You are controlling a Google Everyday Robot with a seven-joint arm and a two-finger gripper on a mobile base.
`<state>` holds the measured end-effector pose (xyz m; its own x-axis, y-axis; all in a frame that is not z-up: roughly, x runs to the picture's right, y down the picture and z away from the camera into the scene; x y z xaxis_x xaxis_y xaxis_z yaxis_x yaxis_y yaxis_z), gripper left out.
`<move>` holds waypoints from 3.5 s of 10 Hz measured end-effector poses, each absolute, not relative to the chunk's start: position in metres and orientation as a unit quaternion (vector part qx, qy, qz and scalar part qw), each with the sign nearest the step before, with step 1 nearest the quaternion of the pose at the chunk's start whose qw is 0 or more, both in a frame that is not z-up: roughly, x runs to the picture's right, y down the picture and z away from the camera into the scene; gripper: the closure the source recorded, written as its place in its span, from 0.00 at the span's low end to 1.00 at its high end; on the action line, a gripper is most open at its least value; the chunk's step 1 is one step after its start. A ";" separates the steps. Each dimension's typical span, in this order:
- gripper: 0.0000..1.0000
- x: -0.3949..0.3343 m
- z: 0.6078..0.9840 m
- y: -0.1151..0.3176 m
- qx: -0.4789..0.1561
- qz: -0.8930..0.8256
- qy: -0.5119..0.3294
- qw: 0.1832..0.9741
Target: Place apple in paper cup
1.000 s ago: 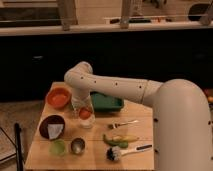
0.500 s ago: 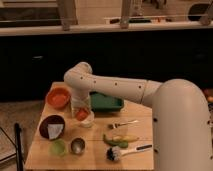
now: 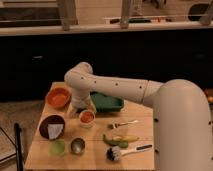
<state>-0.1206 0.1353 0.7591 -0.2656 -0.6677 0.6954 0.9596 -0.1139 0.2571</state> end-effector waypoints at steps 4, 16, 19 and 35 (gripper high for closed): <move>0.20 -0.117 0.758 0.134 -0.214 -0.715 -0.345 0.569; 0.20 -0.113 0.757 0.129 -0.211 -0.722 -0.332 0.570; 0.20 -0.113 0.757 0.129 -0.211 -0.722 -0.332 0.570; 0.20 -0.113 0.757 0.130 -0.212 -0.721 -0.332 0.570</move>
<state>-0.1126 0.1301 0.7572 -0.2613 -0.6809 0.6842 0.9625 -0.1301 0.2381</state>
